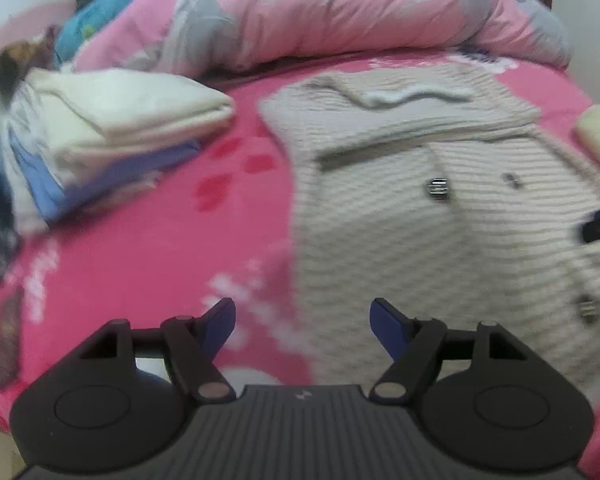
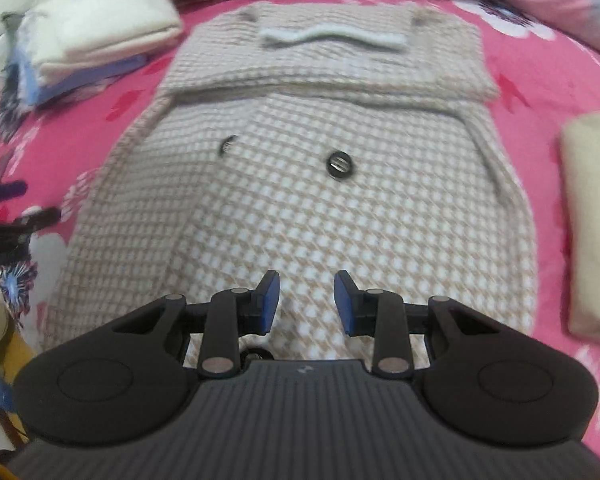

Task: Fold clothes
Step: 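Move both open grippers over the buttoned front of the cardigan, then lower both open grippers onto the cardigan front and press it flat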

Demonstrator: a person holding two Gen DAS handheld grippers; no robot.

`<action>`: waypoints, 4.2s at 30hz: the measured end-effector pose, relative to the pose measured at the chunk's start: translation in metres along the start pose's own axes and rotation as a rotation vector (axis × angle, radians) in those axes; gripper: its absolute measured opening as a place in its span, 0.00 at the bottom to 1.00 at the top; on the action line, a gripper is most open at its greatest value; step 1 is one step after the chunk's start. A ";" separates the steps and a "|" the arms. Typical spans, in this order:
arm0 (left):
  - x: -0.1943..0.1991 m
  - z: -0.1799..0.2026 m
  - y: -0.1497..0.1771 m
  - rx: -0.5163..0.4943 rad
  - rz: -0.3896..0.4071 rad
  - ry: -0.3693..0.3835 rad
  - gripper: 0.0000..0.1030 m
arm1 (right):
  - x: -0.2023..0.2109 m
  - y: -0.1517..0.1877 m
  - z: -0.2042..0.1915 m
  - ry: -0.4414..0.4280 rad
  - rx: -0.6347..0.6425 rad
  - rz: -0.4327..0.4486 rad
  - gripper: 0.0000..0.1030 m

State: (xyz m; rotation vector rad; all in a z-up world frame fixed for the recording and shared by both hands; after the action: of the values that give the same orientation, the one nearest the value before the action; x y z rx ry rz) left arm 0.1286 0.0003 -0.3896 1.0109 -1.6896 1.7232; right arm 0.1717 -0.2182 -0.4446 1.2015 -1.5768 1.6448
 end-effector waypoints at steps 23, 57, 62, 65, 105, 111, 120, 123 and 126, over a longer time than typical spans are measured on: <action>-0.002 0.041 0.100 0.081 -0.151 0.165 0.75 | 0.011 0.066 0.013 0.034 -0.069 -0.101 0.32; -0.029 0.085 0.016 -0.059 -0.103 0.241 0.73 | 0.001 0.020 0.015 0.071 -0.102 0.018 0.32; -0.057 0.088 0.030 0.090 -0.283 0.279 0.77 | -0.026 0.032 0.020 0.058 -0.148 -0.084 0.36; -0.059 0.088 0.028 0.142 -0.317 0.301 0.85 | -0.023 0.028 0.021 0.054 -0.155 -0.107 0.36; -0.101 0.109 0.009 0.222 -0.582 0.194 1.00 | -0.080 -0.007 0.012 0.113 -0.218 -0.309 0.99; -0.101 0.101 0.011 0.220 -0.587 0.194 1.00 | -0.089 -0.010 0.007 0.139 -0.228 -0.324 0.99; -0.105 0.097 0.006 0.223 -0.574 0.196 1.00 | -0.102 -0.015 0.009 0.159 -0.249 -0.343 0.99; -0.104 0.094 0.011 0.232 -0.569 0.196 1.00 | -0.107 -0.017 0.007 0.153 -0.252 -0.339 0.99; -0.103 0.090 0.016 0.241 -0.565 0.202 1.00 | -0.101 -0.014 0.012 0.151 -0.254 -0.332 0.99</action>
State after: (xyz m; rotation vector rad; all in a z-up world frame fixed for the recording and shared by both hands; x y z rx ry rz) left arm 0.1897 -0.0762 -0.4864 1.2282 -0.9596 1.5939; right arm 0.2315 -0.2091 -0.5276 1.1071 -1.3598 1.2514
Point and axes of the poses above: each gripper's, at about its wrist camera, not at the fingertips, and x roughly against the way its jaws point, z to its right, y to its underside, the point moved 9 cm from there along -x, roughly the way its jaws point, and after that the axes turned 4 degrees about y, right-handed, at the moved point
